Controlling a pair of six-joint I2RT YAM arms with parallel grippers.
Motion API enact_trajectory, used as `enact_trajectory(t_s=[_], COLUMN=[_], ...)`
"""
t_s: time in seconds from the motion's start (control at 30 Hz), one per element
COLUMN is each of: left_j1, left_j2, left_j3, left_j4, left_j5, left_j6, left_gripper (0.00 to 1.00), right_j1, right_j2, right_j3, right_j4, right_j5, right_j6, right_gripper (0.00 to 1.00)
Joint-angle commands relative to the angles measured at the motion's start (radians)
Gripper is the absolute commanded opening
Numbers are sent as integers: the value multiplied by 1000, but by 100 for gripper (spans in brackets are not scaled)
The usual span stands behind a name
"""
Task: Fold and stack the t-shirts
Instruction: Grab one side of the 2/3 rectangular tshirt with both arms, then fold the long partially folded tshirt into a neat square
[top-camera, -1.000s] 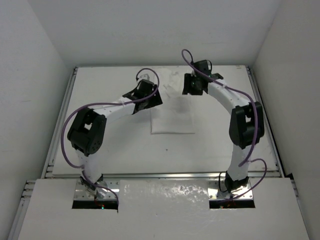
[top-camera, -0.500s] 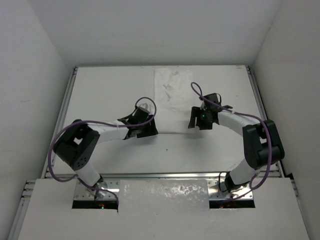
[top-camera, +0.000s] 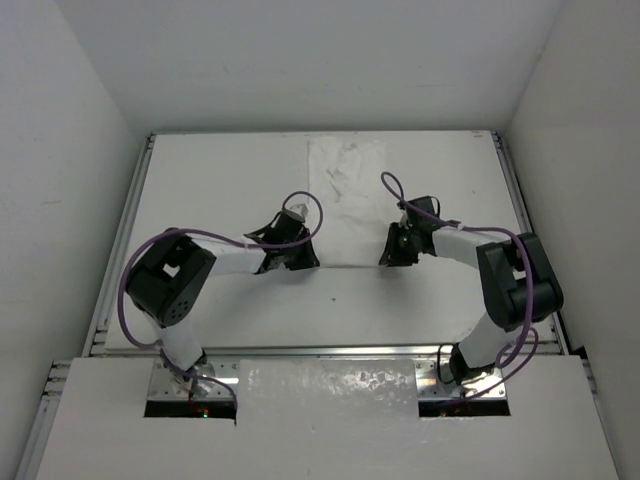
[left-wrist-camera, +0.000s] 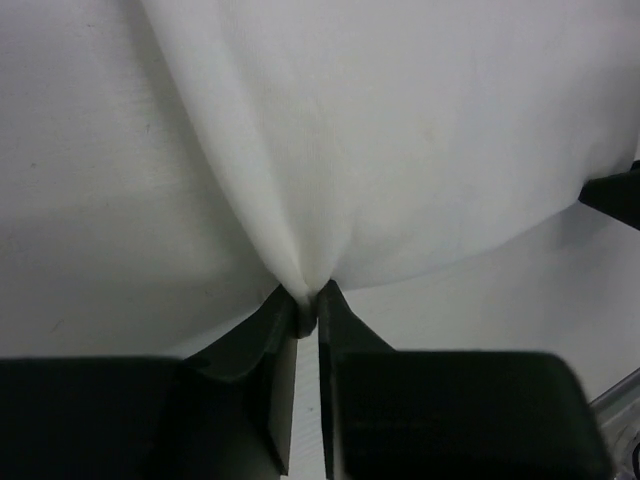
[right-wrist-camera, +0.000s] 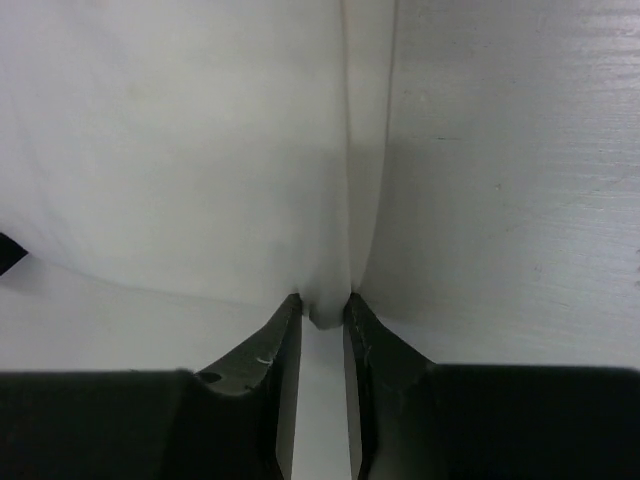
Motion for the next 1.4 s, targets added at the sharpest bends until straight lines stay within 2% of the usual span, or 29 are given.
enact_trajectory(t_s=[0.0,0.03,0.07,0.23,0.5,0.53,0.63,0.67,0.77,0.87,1.03,1.13,1.37], left_j1=[11,11,11,-3,-158,-172,-172,-172,-167,-114,52,89,192], left_j2=[10,7,-4,-127,-399,-421,-497,-513,-542,-501,-360,-257,-18], left_j3=[13,11,2,-87,-219,-223,-222,-208,-107,25,158,235,410], left_j4=[45,41,38,44,1,-11,-37,-103,-175,-220,-183,-188,-154], left_j5=[22,26,26,39,14,13,-19,-39,-189,-227,-97,-86,115], left_j6=[22,22,19,-15,-105,-119,-161,-167,-173,-152,-113,-80,-69], left_gripper=[7,1,0,0,0,0,0,0,0,0,0,0,0], right_j1=[0,0,0,8,106,123,135,135,135,135,123,109,61], right_j2=[-10,-22,-36,-203,-541,-614,-691,-706,-664,-578,-403,-294,-75], right_j3=[-23,-34,-49,-126,-274,-276,-249,-227,-127,-19,184,276,477], right_j4=[80,89,92,79,-35,-68,-107,-133,-159,-164,-162,-156,-151], right_j5=[4,10,18,49,30,47,58,67,99,147,193,213,208], right_j6=[9,12,17,40,75,93,119,118,90,61,7,-16,-62], right_gripper=[21,15,0,0,0,0,0,0,0,0,0,0,0])
